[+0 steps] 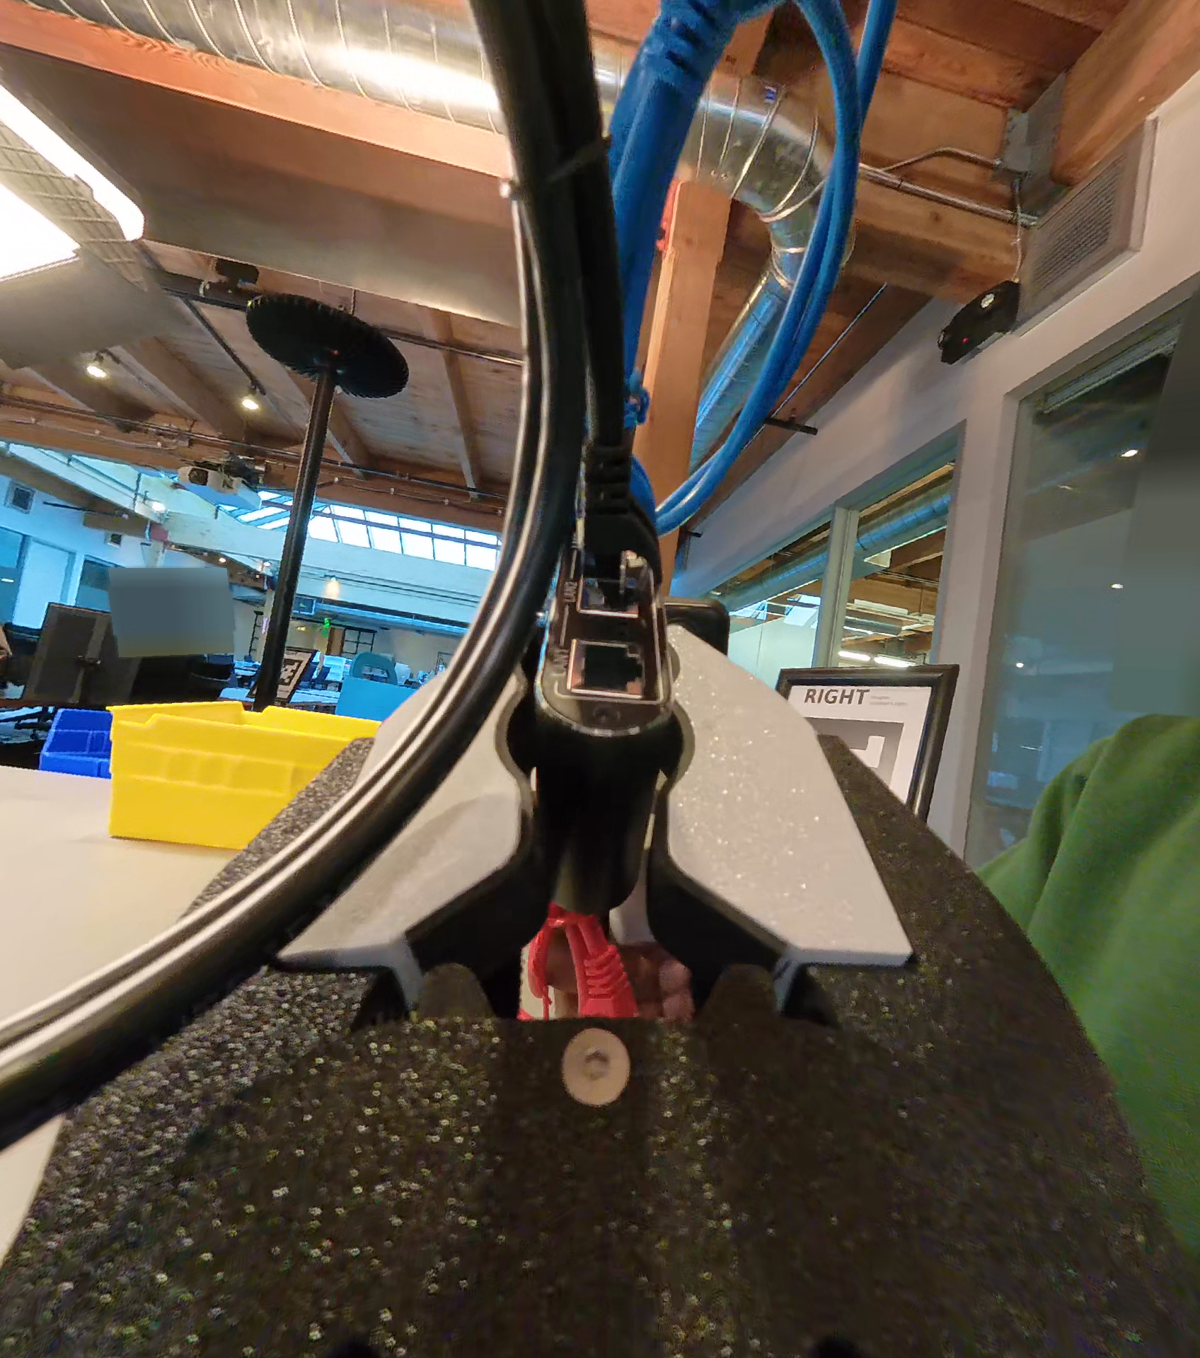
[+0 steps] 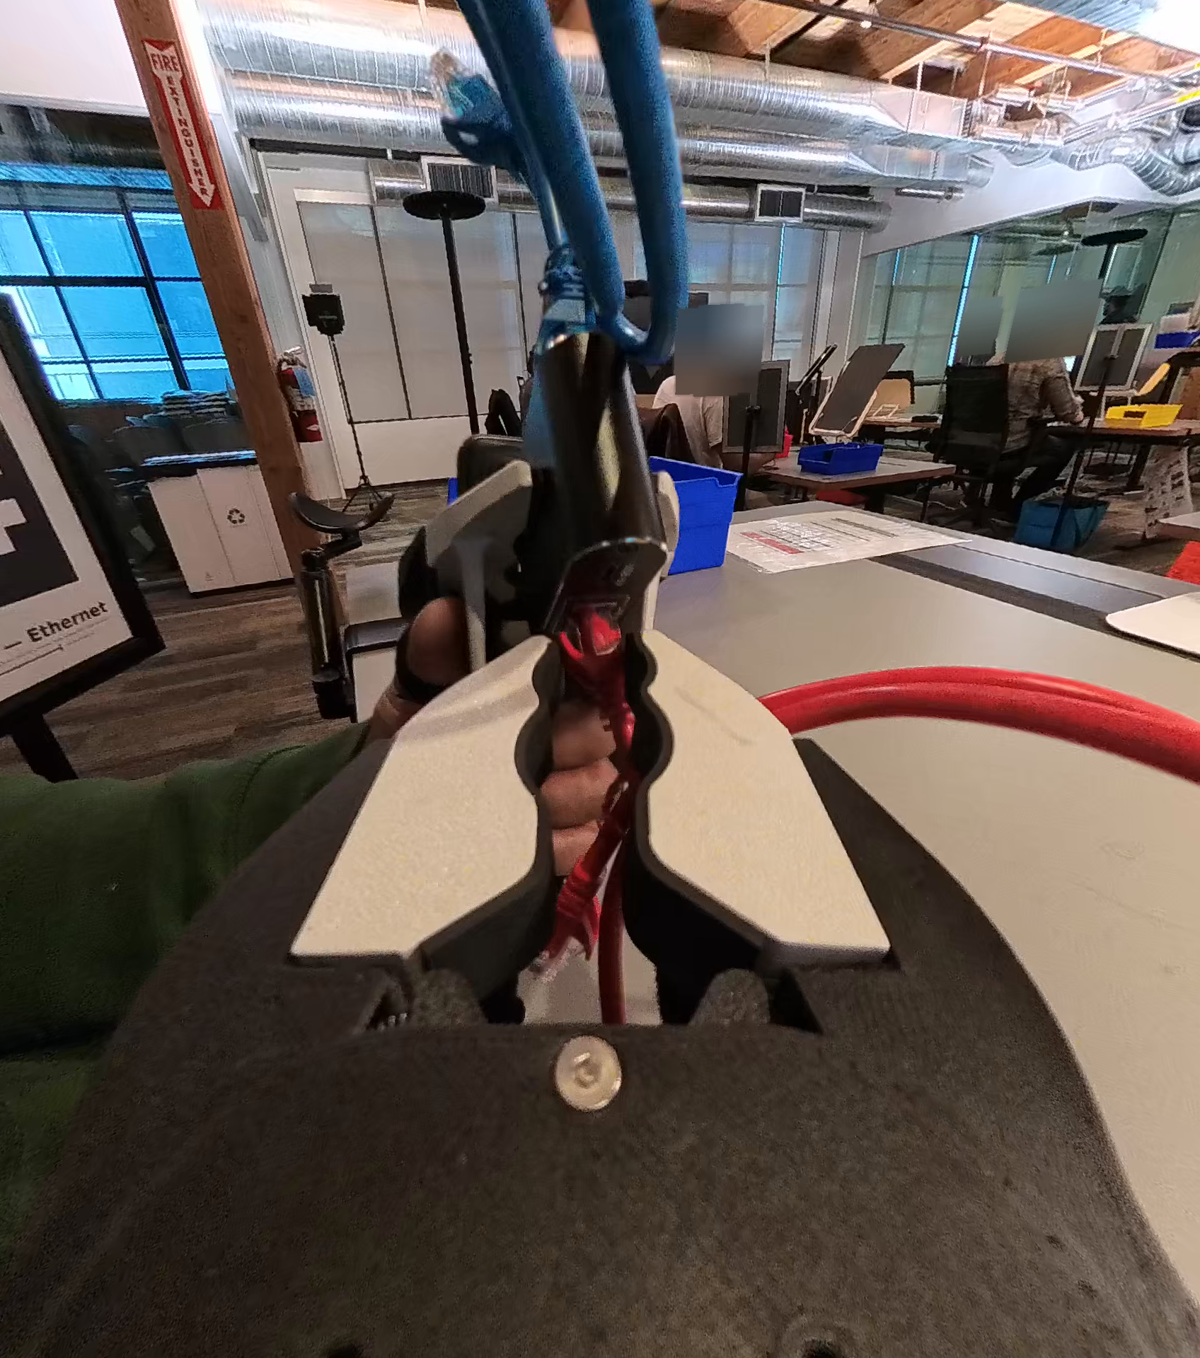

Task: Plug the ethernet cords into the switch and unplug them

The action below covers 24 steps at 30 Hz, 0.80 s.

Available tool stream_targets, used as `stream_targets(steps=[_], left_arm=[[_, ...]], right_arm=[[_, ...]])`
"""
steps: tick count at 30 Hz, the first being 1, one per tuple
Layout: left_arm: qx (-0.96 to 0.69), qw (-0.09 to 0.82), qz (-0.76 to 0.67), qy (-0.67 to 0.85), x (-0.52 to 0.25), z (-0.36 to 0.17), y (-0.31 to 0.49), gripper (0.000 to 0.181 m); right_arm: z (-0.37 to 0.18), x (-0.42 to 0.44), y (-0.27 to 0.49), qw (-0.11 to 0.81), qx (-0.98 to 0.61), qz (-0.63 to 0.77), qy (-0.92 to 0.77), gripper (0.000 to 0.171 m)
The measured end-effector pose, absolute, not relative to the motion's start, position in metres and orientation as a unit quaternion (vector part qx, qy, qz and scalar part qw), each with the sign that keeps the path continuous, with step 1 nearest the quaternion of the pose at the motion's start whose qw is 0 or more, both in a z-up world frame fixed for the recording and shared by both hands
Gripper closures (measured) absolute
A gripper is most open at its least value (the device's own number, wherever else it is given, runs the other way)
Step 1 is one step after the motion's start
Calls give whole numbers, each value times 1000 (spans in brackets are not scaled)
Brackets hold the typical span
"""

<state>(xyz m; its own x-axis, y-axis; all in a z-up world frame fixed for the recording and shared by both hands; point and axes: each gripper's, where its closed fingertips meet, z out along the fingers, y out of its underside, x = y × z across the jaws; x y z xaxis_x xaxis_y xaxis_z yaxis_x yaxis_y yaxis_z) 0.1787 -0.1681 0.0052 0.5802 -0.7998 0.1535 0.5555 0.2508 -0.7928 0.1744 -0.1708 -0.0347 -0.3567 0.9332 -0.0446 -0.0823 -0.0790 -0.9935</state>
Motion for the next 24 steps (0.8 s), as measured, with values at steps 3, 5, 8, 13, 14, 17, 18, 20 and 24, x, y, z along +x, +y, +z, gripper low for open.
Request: stream_targets(steps=[3, 5, 8, 13, 14, 17, 18, 20, 24], left_arm=[[-427, 778, -435, 150, 181, 6, -169, 154], [-428, 780, -432, 150, 181, 6, -170, 153], [-430, 784, -423, 144, 179, 5, -168, 153], [-424, 782, -434, 143, 179, 7, -170, 153], [-420, 780, -442, 144, 179, 7, -171, 153], [-414, 775, -459, 136, 178, 8, -172, 150], [-411, 775, -459, 141, 178, 9, -173, 150], [-411, 779, -450, 149, 178, 9, -176, 150], [-415, 793, -424, 138, 172, 9, -174, 152]], right_arm=[[-32, 176, -172, 415, -389, 619, -541, 155], [-32, 176, -172, 426, -387, 611, -543, 155], [-33, 175, -171, 438, -391, 601, -542, 155], [-31, 174, -170, 466, -398, 574, -544, 157], [-30, 173, -170, 473, -399, 566, -545, 157], [-26, 174, -170, 494, -402, 548, -541, 171], [-25, 173, -171, 497, -401, 545, -543, 171], [-26, 173, -175, 491, -390, 551, -551, 171], [-28, 174, -176, 498, -375, 550, -556, 171]])
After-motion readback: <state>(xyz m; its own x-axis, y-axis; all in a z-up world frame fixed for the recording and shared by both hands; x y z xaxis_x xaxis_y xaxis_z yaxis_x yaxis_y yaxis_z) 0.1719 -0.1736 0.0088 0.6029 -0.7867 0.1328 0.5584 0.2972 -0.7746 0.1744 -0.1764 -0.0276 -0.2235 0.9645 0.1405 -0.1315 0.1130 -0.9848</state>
